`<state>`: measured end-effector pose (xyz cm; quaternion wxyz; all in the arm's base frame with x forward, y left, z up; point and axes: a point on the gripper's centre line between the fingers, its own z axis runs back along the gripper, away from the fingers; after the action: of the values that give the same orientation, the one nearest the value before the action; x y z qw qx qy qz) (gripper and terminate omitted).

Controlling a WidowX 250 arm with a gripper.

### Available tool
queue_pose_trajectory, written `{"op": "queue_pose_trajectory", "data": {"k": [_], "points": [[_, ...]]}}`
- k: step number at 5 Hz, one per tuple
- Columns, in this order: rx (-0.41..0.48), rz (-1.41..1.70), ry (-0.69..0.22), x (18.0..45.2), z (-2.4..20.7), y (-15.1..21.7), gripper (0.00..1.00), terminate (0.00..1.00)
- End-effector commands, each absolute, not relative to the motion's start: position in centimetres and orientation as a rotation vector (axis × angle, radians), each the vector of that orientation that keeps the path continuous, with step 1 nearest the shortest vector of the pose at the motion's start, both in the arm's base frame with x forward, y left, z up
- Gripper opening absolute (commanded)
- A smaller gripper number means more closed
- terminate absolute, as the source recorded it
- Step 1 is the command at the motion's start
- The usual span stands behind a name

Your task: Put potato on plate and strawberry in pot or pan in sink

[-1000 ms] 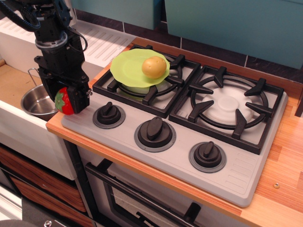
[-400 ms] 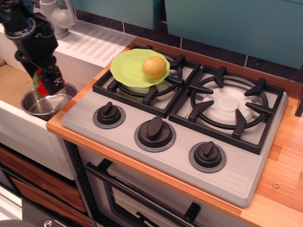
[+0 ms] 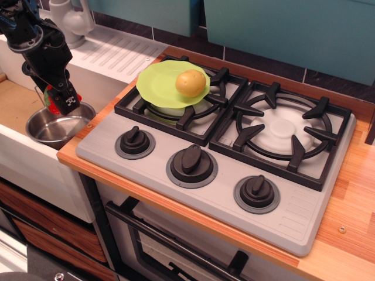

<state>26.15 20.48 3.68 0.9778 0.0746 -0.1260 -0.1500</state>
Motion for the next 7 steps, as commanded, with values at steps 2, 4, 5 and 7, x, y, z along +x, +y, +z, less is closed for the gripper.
{"op": "queue_pose_trajectory", "data": {"k": [2,4,5,7], "points": [[0.203,-0.324,-0.280,27.5,4.8,22.2,0.00,0.00],[0.181,-0.329,-0.289,26.7,4.5,21.6,1.00,0.00],[0.178,-0.323,-0.281,26.5,4.6,21.2,1.00,0.00],[0.175,-0.315,-0.271,25.9,4.9,20.5,1.00,0.00]]}}
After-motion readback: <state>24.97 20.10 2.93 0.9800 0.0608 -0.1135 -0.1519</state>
